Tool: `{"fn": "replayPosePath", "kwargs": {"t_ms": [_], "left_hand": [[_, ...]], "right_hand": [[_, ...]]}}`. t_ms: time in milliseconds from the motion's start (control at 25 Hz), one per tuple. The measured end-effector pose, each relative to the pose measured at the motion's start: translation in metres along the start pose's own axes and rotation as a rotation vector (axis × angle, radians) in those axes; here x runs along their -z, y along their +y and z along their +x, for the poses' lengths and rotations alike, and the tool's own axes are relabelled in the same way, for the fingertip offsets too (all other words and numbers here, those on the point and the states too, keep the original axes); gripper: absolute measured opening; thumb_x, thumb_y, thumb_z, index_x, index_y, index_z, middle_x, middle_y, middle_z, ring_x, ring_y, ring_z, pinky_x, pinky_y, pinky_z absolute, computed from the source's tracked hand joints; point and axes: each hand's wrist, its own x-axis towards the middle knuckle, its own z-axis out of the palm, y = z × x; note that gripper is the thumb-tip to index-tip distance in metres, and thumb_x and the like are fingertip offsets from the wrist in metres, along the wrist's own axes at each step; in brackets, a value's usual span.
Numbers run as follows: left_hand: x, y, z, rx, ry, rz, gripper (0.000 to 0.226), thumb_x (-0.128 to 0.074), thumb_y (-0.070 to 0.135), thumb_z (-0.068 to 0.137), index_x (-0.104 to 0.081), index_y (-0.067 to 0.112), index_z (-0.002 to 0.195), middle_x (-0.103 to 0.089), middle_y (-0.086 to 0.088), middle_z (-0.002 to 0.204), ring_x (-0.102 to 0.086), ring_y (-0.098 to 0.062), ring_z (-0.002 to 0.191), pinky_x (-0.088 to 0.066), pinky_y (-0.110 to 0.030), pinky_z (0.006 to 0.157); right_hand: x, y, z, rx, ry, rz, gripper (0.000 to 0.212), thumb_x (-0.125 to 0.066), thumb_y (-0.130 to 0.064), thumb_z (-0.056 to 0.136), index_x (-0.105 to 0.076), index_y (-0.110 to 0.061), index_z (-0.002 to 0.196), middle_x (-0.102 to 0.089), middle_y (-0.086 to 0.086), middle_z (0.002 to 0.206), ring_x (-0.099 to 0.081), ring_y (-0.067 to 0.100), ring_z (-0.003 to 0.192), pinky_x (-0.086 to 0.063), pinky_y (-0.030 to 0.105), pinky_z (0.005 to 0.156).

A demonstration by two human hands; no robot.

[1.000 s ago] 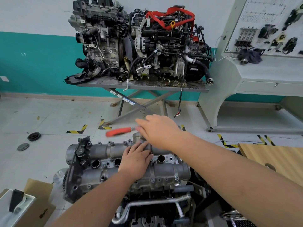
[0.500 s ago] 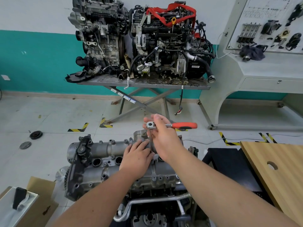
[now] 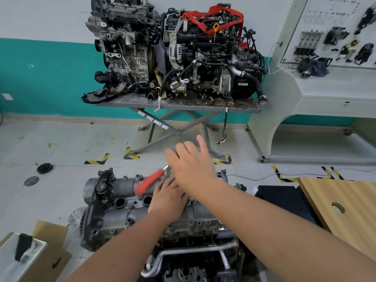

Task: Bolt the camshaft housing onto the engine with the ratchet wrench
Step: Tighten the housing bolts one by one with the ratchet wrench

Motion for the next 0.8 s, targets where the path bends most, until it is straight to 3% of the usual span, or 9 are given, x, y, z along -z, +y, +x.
{"fn": "replayPosePath", "kwargs": {"t_ms": [120, 200, 280, 360, 440, 560, 680, 760, 800], "left_hand": [[-0.009, -0.007, -0.001, 0.020, -0.112, 0.017, 0.041, -0.024, 0.046, 0.104, -0.052, 0.036, 0.133, -0.049, 0.012, 0.140, -0.031, -0.015, 0.136, -0.019, -0.038, 0.116], [-0.013, -0.010, 0.000, 0.015, -0.104, 0.023, 0.041, -0.024, 0.051, 0.103, -0.059, 0.038, 0.119, -0.046, 0.017, 0.139, -0.028, -0.013, 0.140, -0.020, -0.038, 0.116], [-0.015, -0.009, 0.001, 0.012, -0.107, 0.039, 0.042, -0.026, 0.053, 0.103, -0.063, 0.036, 0.113, -0.041, 0.017, 0.147, -0.023, -0.012, 0.145, -0.019, -0.040, 0.117], [-0.018, -0.011, 0.002, 0.015, -0.120, 0.034, 0.045, -0.026, 0.054, 0.103, -0.064, 0.035, 0.115, -0.031, 0.016, 0.157, -0.017, -0.013, 0.149, -0.015, -0.041, 0.119], [-0.018, -0.012, 0.001, 0.025, -0.132, 0.042, 0.048, -0.023, 0.056, 0.102, -0.064, 0.035, 0.116, -0.027, 0.016, 0.159, -0.014, -0.014, 0.150, -0.012, -0.041, 0.119], [-0.017, -0.011, 0.001, 0.028, -0.141, 0.048, 0.055, -0.016, 0.058, 0.100, -0.063, 0.036, 0.119, -0.028, 0.018, 0.157, -0.011, -0.012, 0.149, -0.011, -0.040, 0.120], [-0.017, -0.011, 0.001, 0.036, -0.139, 0.067, 0.053, -0.017, 0.056, 0.100, -0.061, 0.036, 0.124, -0.028, 0.019, 0.156, -0.012, -0.011, 0.149, -0.013, -0.039, 0.120], [-0.016, -0.010, 0.001, 0.037, -0.141, 0.065, 0.048, -0.022, 0.054, 0.102, -0.063, 0.034, 0.119, -0.032, 0.018, 0.154, -0.014, -0.011, 0.149, -0.014, -0.039, 0.119], [-0.016, -0.010, 0.001, 0.039, -0.148, 0.063, 0.047, -0.024, 0.053, 0.103, -0.063, 0.034, 0.120, -0.033, 0.018, 0.154, -0.014, -0.011, 0.149, -0.014, -0.039, 0.119]], "right_hand": [[0.013, -0.001, 0.011, -0.095, -0.247, -0.129, 0.057, -0.030, -0.052, 0.101, -0.042, -0.019, 0.146, -0.059, 0.010, 0.114, -0.053, 0.032, 0.109, -0.016, 0.065, 0.116], [0.019, 0.005, 0.023, -0.131, -0.308, -0.062, 0.047, -0.027, -0.046, 0.105, -0.052, -0.017, 0.133, -0.064, 0.009, 0.115, -0.056, 0.031, 0.111, -0.029, 0.055, 0.109], [0.023, 0.012, 0.032, -0.261, -0.351, 0.129, 0.035, -0.033, -0.034, 0.105, -0.062, -0.015, 0.109, -0.068, 0.008, 0.096, -0.063, 0.030, 0.094, -0.044, 0.040, 0.083], [0.024, 0.017, 0.035, -0.633, -0.439, 0.738, 0.023, -0.042, -0.022, 0.100, -0.061, -0.010, 0.093, -0.069, 0.008, 0.077, -0.066, 0.029, 0.075, -0.052, 0.037, 0.069], [0.023, 0.014, 0.032, -0.984, -0.471, 1.505, 0.010, -0.045, -0.012, 0.098, -0.053, -0.008, 0.097, -0.074, 0.008, 0.073, -0.072, 0.024, 0.070, -0.057, 0.038, 0.075], [0.011, 0.010, 0.021, -1.210, -0.186, 2.105, 0.011, -0.041, -0.005, 0.098, -0.042, -0.015, 0.094, -0.076, 0.002, 0.080, -0.074, 0.016, 0.078, -0.051, 0.025, 0.063], [-0.003, 0.003, 0.011, -1.173, 0.136, 2.062, 0.010, -0.053, -0.011, 0.099, -0.055, -0.021, 0.097, -0.076, -0.005, 0.098, -0.070, 0.015, 0.090, -0.051, 0.028, 0.071], [-0.010, -0.001, 0.001, -1.044, 0.177, 1.838, 0.030, -0.058, -0.026, 0.099, -0.061, -0.037, 0.126, -0.071, -0.008, 0.114, -0.070, 0.013, 0.101, -0.058, 0.028, 0.083], [-0.011, -0.003, -0.003, -0.989, 0.178, 1.728, 0.036, -0.057, -0.034, 0.098, -0.056, -0.046, 0.132, -0.062, -0.007, 0.121, -0.054, 0.017, 0.119, -0.059, 0.029, 0.087]]}}
